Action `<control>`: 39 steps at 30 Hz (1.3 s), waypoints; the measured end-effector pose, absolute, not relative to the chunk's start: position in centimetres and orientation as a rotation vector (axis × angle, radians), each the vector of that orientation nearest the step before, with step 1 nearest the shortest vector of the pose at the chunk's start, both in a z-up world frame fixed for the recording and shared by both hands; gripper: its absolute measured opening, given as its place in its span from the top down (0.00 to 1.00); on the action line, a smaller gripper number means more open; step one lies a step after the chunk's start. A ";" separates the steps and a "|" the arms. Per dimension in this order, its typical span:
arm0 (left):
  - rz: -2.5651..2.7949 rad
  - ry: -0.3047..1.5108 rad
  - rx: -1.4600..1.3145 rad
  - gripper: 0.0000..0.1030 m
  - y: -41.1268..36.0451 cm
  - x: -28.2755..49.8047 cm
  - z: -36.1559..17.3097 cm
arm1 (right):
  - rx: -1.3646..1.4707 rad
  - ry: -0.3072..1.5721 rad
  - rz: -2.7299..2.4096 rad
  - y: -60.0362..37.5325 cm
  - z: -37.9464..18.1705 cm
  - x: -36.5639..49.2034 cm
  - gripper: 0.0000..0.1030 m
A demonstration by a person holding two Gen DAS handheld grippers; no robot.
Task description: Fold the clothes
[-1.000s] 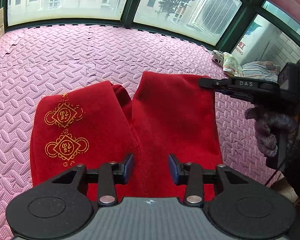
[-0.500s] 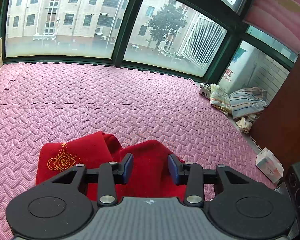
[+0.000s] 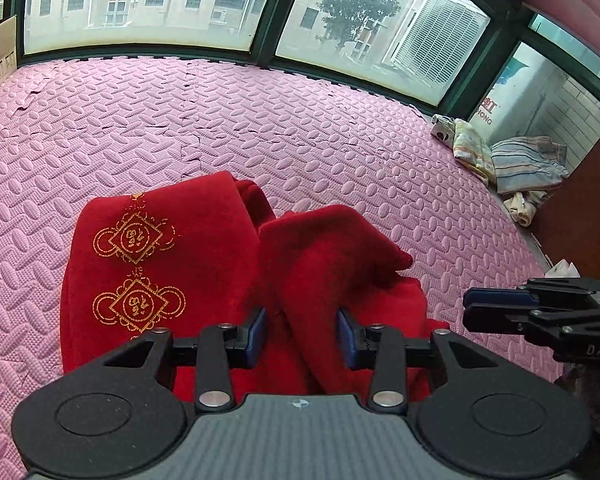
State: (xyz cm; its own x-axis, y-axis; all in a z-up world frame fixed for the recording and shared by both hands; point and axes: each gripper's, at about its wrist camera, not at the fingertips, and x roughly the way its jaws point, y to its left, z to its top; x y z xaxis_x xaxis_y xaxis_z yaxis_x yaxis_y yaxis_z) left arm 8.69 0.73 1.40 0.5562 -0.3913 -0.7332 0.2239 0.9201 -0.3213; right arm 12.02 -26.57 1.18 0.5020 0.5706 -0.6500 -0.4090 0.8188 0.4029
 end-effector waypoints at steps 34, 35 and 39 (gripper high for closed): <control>-0.467 0.962 -0.190 0.48 -0.8 8.3 0.5 | -0.239 0.656 0.230 -29.6 0.4 44.3 0.86; -0.476 0.972 -0.191 0.48 -0.9 8.3 0.2 | -0.266 0.645 0.208 -29.6 0.2 45.7 0.86; -0.505 1.002 -0.179 0.48 -1.6 8.4 -0.5 | -0.313 0.670 0.130 -31.1 -2.0 48.1 0.86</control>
